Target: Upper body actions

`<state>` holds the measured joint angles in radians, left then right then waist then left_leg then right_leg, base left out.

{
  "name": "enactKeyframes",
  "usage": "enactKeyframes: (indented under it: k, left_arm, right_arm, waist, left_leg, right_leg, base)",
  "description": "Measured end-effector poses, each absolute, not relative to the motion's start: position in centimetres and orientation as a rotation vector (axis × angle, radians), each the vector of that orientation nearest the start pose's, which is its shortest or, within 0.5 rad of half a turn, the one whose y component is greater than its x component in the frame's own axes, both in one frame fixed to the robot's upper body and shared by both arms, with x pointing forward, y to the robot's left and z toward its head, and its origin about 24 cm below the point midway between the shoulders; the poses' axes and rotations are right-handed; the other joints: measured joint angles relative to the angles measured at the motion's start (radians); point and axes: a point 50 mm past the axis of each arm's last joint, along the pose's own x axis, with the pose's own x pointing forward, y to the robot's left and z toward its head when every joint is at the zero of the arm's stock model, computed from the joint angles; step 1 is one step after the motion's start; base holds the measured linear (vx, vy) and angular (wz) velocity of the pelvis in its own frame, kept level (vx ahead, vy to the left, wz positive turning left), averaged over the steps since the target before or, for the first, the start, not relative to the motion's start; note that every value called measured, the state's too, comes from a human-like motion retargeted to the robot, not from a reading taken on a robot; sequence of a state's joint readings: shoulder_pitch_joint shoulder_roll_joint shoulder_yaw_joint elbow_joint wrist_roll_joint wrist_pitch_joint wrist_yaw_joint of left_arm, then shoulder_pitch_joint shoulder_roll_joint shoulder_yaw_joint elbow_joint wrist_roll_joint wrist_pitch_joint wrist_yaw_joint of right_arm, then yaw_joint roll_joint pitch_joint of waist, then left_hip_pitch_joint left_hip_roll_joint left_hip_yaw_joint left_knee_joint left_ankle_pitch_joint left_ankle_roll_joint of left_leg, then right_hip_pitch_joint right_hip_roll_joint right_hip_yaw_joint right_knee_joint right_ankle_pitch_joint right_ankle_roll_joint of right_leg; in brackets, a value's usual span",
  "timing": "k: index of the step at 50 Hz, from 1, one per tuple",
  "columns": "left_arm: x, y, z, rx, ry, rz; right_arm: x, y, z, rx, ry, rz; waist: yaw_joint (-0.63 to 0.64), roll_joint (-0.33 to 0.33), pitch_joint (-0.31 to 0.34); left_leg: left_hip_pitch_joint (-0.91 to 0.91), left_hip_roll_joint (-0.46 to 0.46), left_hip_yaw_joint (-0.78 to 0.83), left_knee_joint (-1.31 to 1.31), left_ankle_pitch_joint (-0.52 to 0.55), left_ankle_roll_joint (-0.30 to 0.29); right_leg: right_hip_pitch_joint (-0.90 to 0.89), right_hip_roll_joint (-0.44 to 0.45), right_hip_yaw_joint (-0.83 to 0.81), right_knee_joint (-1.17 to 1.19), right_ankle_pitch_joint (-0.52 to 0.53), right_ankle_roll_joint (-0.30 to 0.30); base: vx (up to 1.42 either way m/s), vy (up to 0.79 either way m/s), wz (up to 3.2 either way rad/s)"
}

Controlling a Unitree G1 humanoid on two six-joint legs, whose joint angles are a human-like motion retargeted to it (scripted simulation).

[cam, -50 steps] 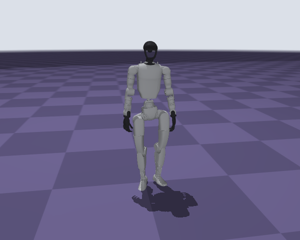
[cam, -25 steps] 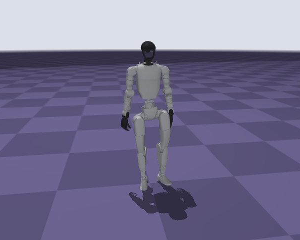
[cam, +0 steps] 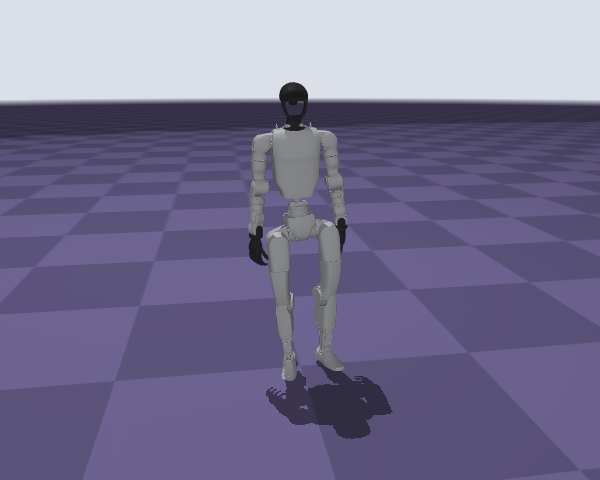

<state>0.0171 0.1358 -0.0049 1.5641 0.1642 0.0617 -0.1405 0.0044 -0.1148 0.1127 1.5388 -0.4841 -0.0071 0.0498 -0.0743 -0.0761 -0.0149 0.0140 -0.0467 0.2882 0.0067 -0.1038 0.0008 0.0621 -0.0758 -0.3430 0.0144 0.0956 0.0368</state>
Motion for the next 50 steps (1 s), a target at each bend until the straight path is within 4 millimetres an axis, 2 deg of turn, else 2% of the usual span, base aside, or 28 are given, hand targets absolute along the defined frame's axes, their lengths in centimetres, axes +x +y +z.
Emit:
enactKeyframes:
  k: [9,23,30,50]
  left_arm:
    - [-0.7,19.6,-17.8,0.137,1.675,-0.158]
    - [-0.6,19.9,-17.8,0.131,1.679,-0.146]
    - [-0.7,20.1,-17.7,0.139,1.686,-0.144]
    - [-0.6,20.1,-17.7,0.152,1.686,-0.163]
  right_arm:
    - [2.5,-18.6,-18.0,-0.541,1.492,0.47]
    - [0.0,-20.1,-17.8,-0.6,1.598,0.47]
    - [-0.4,-20.4,-17.7,-0.61,1.614,0.466]
    - [1.1,-19.7,-17.9,-0.601,1.558,0.503]
  waist:
    - [-0.002,0.001,-0.007]
    - [0.021,-0.001,-0.015]
    - [0.022,-0.001,-0.018]
    - [0.021,-0.004,-0.026]
  left_leg:
    - [-0.007,-0.005,-0.015,-0.001,0.004,0.001]
    - [-0.01,-0.014,-0.023,-0.003,0.002,0.005]
    - [-0.01,-0.016,-0.025,-0.004,0.0,0.007]
    - [-0.009,-0.018,-0.024,-0.003,-0.004,0.012]
  right_leg:
    - [0.008,-0.003,-0.019,-0.004,-0.007,0.001]
    - [0.008,-0.011,-0.027,-0.004,-0.008,0.003]
    - [0.007,-0.013,-0.028,-0.003,-0.007,0.003]
    - [0.006,-0.017,-0.026,0.0,-0.004,0.002]
  base:
    - [0.0,0.0,0.0]
    - [0.0,0.0,0.0]
    - [0.0,0.0,0.0]
    - [0.0,0.0,0.0]
